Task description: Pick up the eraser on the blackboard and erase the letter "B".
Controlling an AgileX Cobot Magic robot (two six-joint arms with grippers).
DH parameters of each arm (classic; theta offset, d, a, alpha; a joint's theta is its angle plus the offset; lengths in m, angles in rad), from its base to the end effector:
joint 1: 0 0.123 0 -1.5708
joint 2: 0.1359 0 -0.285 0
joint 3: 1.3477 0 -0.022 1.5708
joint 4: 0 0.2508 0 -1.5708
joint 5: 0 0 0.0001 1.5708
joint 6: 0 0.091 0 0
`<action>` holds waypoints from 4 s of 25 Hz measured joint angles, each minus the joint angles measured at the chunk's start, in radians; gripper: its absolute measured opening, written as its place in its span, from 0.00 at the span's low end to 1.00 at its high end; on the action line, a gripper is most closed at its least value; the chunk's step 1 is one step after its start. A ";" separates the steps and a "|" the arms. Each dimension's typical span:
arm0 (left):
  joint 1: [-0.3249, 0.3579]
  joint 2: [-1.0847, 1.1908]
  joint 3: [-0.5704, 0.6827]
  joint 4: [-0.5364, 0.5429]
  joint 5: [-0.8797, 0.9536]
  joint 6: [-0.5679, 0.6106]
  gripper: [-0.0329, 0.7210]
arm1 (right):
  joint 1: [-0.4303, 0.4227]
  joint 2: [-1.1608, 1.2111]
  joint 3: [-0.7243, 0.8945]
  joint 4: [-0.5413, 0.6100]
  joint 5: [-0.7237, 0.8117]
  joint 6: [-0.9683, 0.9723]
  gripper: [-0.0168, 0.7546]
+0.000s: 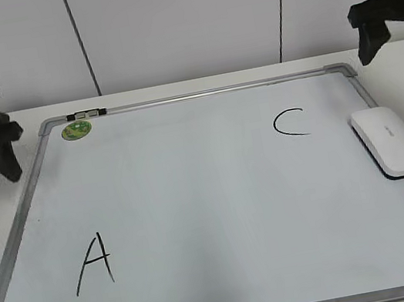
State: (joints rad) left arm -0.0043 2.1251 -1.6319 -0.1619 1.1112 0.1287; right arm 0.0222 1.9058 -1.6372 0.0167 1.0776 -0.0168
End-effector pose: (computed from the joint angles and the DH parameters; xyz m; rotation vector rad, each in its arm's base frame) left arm 0.4257 -0.0150 0.1740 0.0997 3.0696 -0.2206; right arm 0.4076 0.0104 0.2667 -0.0473 2.8294 0.0238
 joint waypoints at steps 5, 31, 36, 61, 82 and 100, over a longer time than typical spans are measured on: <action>0.000 -0.003 -0.162 0.001 0.090 0.000 0.53 | 0.002 -0.067 -0.002 0.000 0.033 -0.006 0.79; -0.002 -0.711 -0.172 -0.046 0.138 -0.046 0.54 | 0.004 -0.711 0.119 0.081 0.180 -0.059 0.79; -0.002 -0.909 0.027 -0.068 0.147 -0.052 0.54 | 0.004 -0.882 0.294 0.080 0.183 -0.059 0.79; -0.004 -1.775 0.857 -0.034 0.159 -0.054 0.54 | 0.014 -1.606 0.946 0.069 0.157 -0.053 0.79; -0.004 -1.893 1.083 0.100 0.080 -0.056 0.54 | 0.014 -1.825 1.097 -0.049 0.147 -0.053 0.79; -0.004 -1.893 1.119 0.116 -0.007 -0.056 0.54 | 0.014 -1.825 1.132 -0.045 0.066 -0.053 0.79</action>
State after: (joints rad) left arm -0.0079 0.2321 -0.5132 -0.0462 1.1047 0.0727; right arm 0.0358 0.0811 -0.5050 -0.0286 1.1433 -0.0700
